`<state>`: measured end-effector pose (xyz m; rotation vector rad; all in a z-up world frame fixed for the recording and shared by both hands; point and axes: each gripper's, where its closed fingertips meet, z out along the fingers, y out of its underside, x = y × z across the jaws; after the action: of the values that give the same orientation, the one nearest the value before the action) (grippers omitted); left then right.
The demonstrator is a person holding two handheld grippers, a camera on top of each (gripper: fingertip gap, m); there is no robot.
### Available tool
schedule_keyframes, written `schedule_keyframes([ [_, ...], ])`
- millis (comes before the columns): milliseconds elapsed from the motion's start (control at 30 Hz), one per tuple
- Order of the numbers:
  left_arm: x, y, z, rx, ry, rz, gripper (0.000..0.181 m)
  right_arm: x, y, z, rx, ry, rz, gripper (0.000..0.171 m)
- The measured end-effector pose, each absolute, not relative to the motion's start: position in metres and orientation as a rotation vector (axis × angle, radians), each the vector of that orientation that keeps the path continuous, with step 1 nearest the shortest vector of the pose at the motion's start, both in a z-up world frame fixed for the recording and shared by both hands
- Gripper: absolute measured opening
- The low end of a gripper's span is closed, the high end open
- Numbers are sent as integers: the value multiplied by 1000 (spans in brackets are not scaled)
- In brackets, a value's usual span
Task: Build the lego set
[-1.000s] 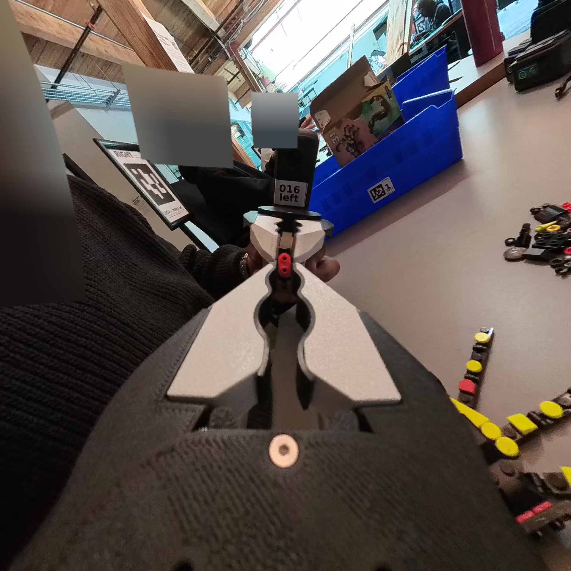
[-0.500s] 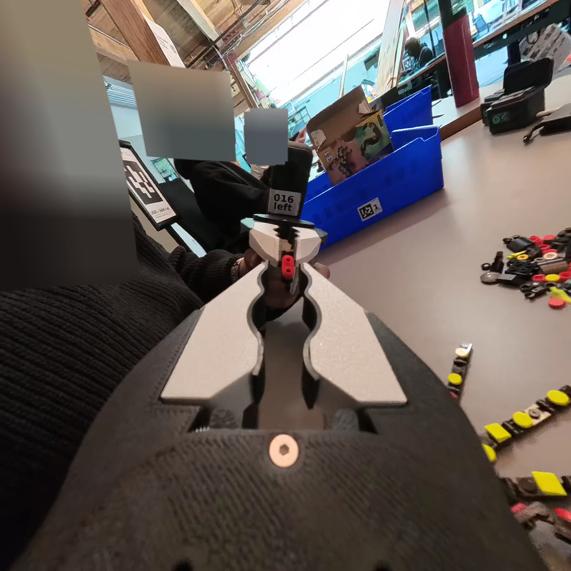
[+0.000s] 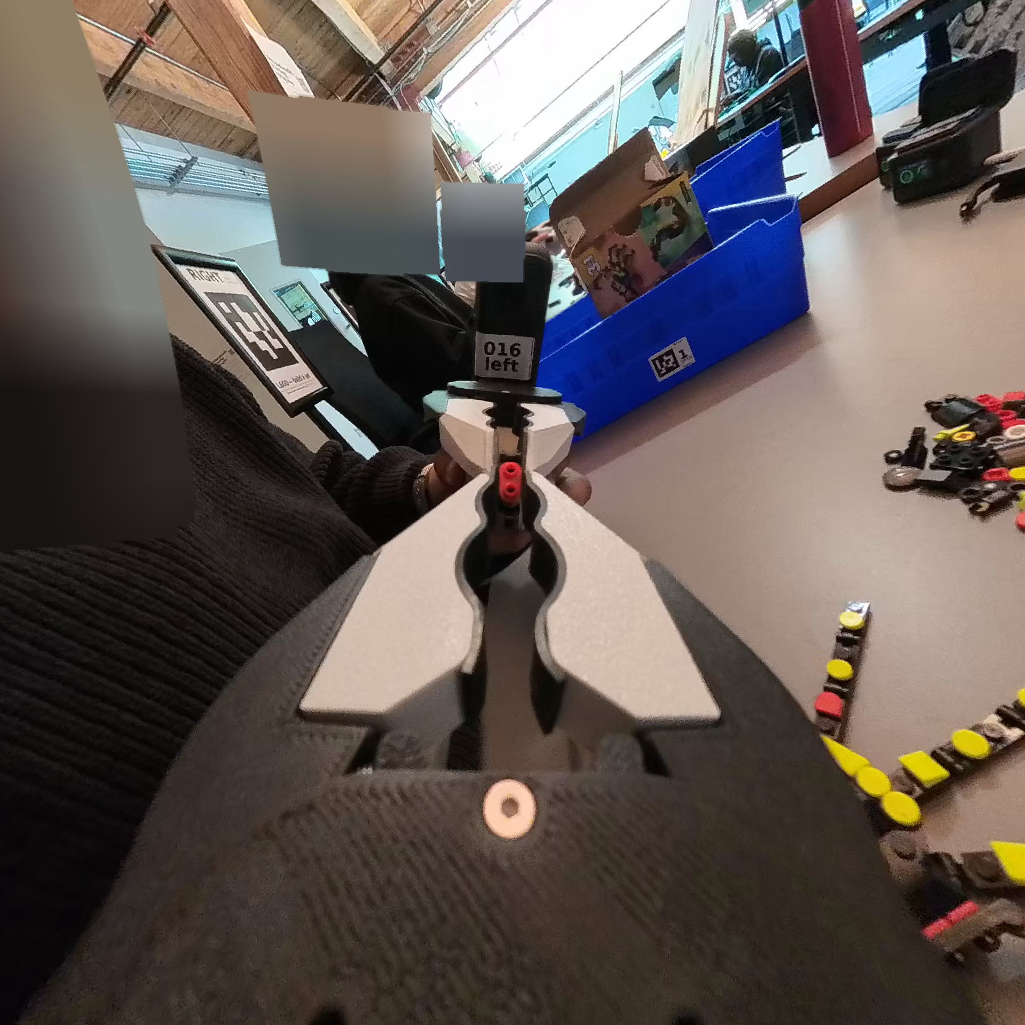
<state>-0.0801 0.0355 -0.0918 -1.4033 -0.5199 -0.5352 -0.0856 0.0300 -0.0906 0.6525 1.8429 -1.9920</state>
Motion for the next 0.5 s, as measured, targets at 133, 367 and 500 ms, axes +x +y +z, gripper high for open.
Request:
schedule_keyframes([
  [133, -81, 36, -90, -1419, -523, -478, 8, -88, 31, -87, 698, 1787, -1985, 6],
  [367, -85, 37, -92, -1432, -554, -454, 8, -93, 33, -88, 779, 1687, -1956, 6],
  [500, -87, 38, -92, -1423, -573, -466, 8, -95, 34, -87, 811, 1627, -1948, 6],
])
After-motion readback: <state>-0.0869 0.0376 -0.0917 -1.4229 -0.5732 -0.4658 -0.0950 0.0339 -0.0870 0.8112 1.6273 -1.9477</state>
